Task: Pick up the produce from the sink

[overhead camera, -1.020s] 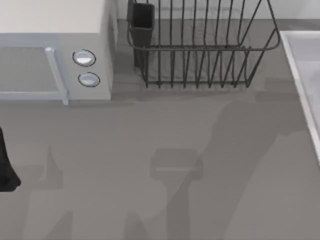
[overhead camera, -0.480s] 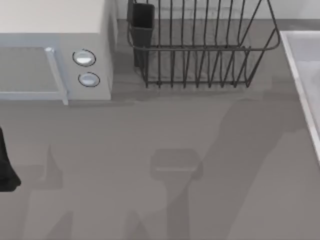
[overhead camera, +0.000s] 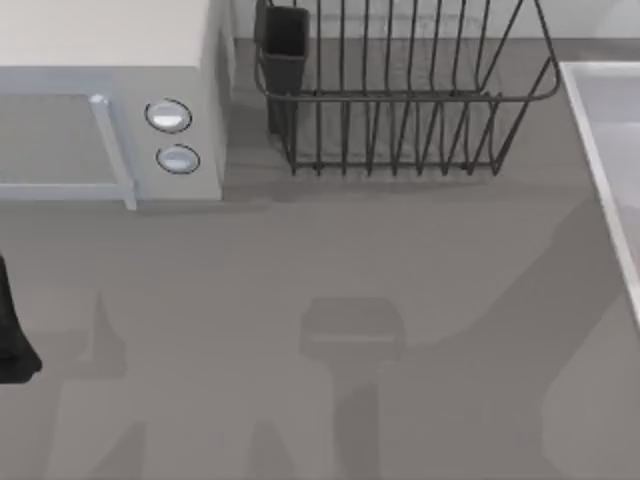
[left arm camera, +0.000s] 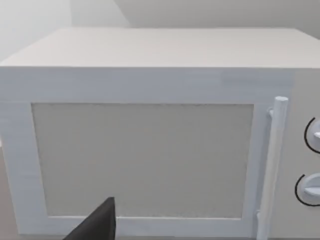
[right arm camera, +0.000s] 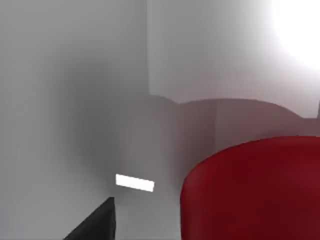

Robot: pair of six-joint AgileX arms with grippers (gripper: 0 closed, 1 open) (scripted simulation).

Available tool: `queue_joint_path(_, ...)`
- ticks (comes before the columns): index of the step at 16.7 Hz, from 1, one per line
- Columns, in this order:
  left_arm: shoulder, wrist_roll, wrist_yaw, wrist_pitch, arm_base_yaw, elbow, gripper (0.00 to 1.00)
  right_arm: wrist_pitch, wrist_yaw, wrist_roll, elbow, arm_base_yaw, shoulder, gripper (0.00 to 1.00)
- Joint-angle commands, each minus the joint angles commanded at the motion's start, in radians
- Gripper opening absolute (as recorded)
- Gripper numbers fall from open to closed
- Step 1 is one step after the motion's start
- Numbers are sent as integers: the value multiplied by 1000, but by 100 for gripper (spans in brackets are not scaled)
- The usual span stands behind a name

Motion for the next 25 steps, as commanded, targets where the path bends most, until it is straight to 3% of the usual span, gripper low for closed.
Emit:
queue_joint_path(7,0,0,0,0,0,0,100,67,1,0,-37,-1,47,100)
queue_joint_path(20,0,0,0,0,0,0,100,67,1,0,-37,-1,47,2)
queue_joint_path(25,0,0,0,0,0,0,100,67,1,0,-37,-1,47,0)
